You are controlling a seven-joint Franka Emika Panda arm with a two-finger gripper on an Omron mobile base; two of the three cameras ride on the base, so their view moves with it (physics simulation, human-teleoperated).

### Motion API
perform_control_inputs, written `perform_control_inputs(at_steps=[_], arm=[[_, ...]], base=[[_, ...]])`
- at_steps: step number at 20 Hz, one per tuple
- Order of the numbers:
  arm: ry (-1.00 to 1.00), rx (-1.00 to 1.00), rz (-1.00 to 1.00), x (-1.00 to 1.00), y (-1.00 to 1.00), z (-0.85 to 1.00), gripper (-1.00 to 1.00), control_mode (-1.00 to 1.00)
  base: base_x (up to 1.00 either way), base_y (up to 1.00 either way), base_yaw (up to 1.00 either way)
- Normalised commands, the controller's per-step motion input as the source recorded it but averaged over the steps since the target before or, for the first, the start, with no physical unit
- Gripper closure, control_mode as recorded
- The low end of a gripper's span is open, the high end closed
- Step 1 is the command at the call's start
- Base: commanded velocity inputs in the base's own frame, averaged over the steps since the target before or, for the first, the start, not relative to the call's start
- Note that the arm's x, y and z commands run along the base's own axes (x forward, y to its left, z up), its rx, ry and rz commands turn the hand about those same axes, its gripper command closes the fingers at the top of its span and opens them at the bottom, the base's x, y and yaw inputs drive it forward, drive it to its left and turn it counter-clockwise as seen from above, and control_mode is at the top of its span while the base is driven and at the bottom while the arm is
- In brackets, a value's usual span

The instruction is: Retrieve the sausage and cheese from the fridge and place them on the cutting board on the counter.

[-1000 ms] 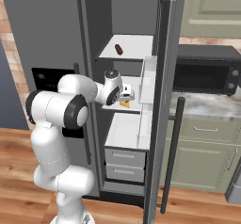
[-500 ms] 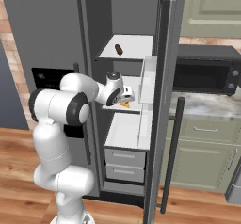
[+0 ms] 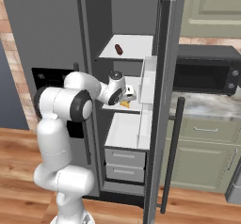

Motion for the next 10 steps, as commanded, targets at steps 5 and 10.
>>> perform_control_inputs(at_steps=[5, 10], arm=[[0.0, 0.0, 0.0, 0.23, -0.01, 0.0, -1.0, -1.0], [0.01, 0.0, 0.0, 0.23, 0.0, -0.01, -1.0, -1.0]], base=[[0.0, 0.0, 0.0], [0.0, 0.0, 0.0]])
